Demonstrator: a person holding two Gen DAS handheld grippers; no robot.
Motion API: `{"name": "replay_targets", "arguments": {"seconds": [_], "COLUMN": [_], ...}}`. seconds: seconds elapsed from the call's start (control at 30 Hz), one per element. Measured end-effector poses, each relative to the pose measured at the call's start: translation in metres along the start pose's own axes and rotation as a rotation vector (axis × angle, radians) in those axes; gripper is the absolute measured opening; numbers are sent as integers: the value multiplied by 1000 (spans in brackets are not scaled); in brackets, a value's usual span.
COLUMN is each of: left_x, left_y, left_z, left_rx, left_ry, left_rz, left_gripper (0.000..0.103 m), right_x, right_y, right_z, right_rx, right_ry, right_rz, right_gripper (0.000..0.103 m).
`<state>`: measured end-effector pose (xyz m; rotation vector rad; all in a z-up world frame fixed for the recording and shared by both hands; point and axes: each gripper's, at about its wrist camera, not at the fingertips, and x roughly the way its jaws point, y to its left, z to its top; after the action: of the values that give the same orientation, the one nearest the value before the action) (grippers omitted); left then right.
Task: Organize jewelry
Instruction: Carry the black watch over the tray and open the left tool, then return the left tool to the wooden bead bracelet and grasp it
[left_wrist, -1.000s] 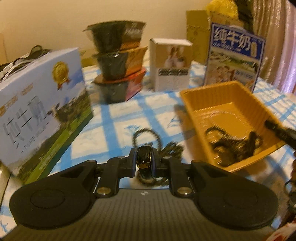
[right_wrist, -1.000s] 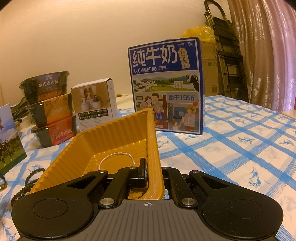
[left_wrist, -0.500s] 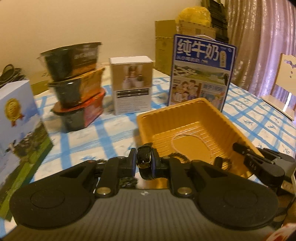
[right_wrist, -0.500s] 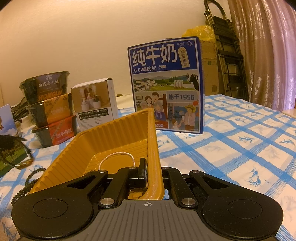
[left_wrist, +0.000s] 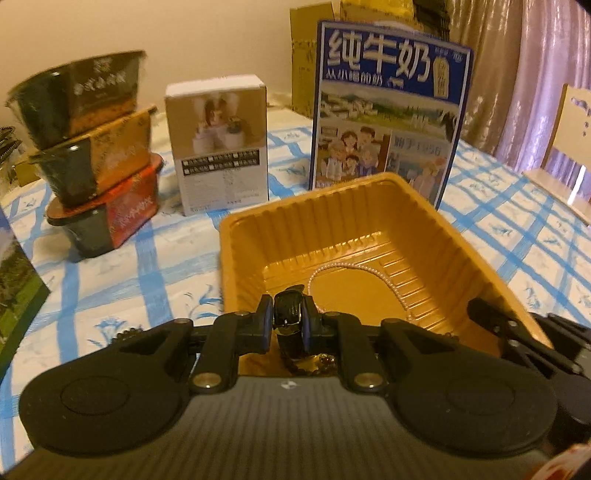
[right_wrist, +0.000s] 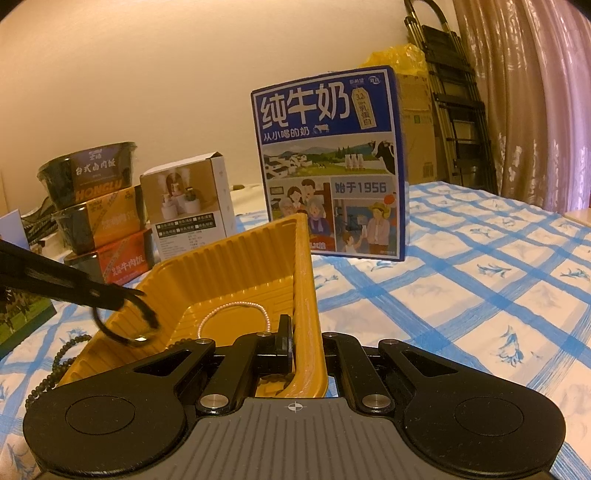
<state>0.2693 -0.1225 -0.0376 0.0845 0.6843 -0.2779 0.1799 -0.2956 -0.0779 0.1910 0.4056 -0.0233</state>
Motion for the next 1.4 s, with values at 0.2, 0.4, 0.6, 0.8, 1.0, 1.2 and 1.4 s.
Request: {"name": "replay_targets", "arguments": {"seconds": [0.2,0.4,0.6,0.8,1.0,1.2,1.4], "left_x": [26,35,14,-19,-50,-70,-76], "left_y": [-8,-12,-9,17,55,90,111], "left_z": [3,8,10,-2,-28,-61,-90], "left_rx": [-20,-30,-25,-75,-89,-108,-161], "left_ry": [16,-2,-44,-58,-39,17,76], "left_rz": [21,19,13,26,103,209,243], "left_gripper": [14,15,32,37,39,47,51], "right_x": [1,1,2,2,1,1,0], "right_y": [-1,-2,-3,-3,-3,-3,-3], "right_z": [0,1,0,0,0,0,0], "right_rx": [2,6,8,3,0,-1,-6], "right_ry": [5,10,15,17,16,15,18], "right_rz": [4,5,5,6,6,4,-2], "right_gripper": [4,4,4,4,4,4,4]}}
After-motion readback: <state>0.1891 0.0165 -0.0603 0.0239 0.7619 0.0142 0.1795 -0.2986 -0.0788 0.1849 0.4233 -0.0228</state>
